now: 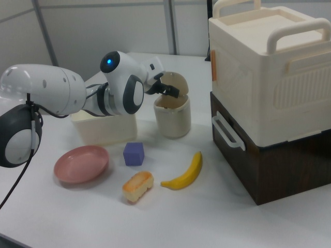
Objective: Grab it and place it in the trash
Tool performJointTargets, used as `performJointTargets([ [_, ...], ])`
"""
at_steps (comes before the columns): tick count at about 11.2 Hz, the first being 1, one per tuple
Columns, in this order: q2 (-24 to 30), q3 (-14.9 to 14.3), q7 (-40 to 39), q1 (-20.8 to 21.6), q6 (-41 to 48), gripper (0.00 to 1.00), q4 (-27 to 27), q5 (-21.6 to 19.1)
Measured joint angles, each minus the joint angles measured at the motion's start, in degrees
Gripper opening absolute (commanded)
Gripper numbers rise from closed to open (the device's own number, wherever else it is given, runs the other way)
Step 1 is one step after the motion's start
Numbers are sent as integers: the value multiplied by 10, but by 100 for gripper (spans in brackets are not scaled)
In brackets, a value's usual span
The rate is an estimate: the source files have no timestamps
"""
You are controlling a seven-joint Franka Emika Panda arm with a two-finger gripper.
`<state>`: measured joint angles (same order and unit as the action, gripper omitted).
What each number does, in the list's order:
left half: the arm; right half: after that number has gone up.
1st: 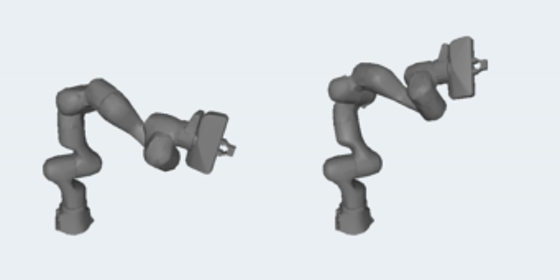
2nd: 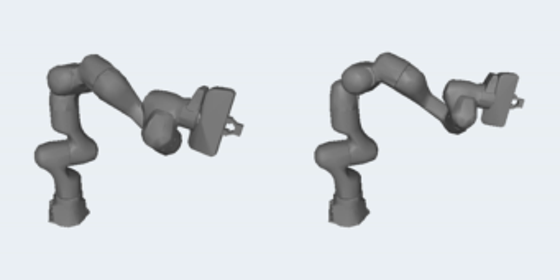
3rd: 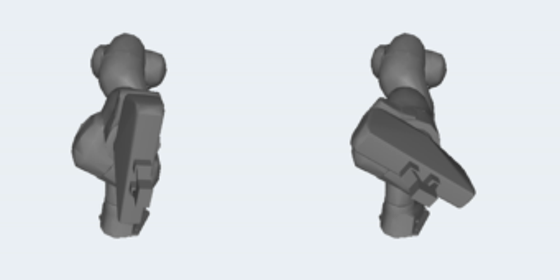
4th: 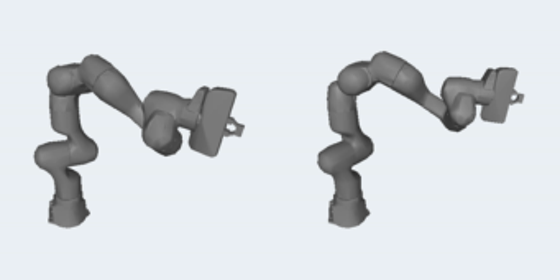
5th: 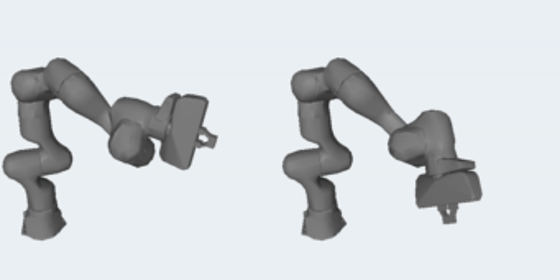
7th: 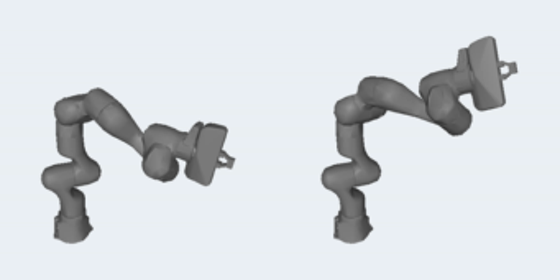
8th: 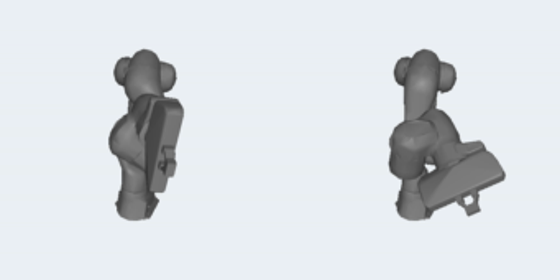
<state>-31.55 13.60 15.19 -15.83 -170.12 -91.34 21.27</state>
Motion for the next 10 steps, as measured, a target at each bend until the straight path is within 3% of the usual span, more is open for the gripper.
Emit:
performJointTargets([
  [2, 22, -1, 2, -16, 33, 100, 14, -4],
  [5, 106, 0, 2, -24, 251, 100, 23, -32],
  [8, 198, 2, -6, -22, 508, 100, 28, -95],
  [10, 241, 0, -75, -22, 647, 100, 41, -173],
])
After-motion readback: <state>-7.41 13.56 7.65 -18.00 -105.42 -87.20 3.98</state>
